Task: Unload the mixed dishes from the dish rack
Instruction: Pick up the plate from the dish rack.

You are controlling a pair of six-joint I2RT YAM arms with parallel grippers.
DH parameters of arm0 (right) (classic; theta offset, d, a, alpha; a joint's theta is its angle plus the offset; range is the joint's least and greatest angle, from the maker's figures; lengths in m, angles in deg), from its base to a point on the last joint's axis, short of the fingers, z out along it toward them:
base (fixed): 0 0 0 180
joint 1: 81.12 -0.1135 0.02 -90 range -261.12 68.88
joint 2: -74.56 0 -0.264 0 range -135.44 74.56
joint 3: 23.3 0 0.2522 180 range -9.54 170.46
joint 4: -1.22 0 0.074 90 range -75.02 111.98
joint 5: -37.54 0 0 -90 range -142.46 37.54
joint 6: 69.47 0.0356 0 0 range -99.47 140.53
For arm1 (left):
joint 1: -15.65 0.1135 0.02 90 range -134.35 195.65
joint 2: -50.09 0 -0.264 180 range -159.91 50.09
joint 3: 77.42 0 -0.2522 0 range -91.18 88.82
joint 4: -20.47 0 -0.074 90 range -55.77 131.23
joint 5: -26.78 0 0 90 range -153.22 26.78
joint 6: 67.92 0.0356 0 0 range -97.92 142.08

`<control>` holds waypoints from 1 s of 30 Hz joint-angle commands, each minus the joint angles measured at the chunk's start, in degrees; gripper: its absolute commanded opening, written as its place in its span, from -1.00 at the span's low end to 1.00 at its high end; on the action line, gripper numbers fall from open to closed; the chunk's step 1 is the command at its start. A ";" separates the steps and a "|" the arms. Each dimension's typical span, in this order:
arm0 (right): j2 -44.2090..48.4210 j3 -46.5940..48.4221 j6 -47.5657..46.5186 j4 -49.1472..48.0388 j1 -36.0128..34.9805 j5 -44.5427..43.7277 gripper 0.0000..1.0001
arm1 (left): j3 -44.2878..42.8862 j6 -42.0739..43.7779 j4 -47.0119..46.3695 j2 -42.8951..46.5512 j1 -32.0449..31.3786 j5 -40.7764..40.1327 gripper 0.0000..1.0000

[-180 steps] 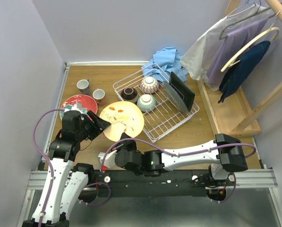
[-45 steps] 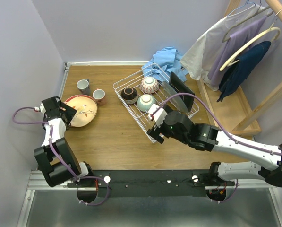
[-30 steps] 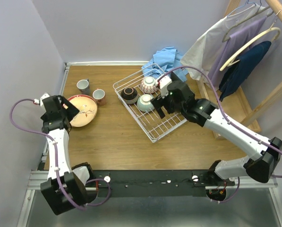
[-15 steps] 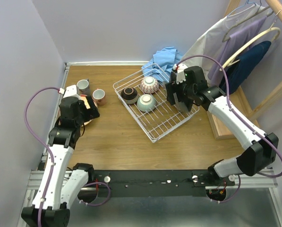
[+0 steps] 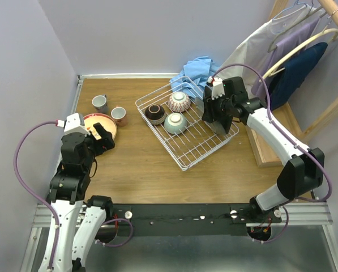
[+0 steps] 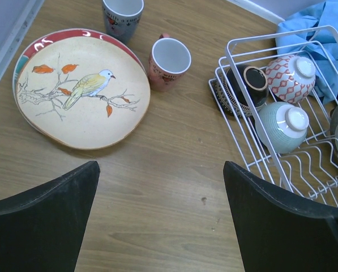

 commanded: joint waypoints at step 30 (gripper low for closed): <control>3.14 9.82 -3.75 5.97 3.04 9.94 -0.99 | 0.51 -2.69 -0.04 -3.78 -3.52 5.69 0.98</control>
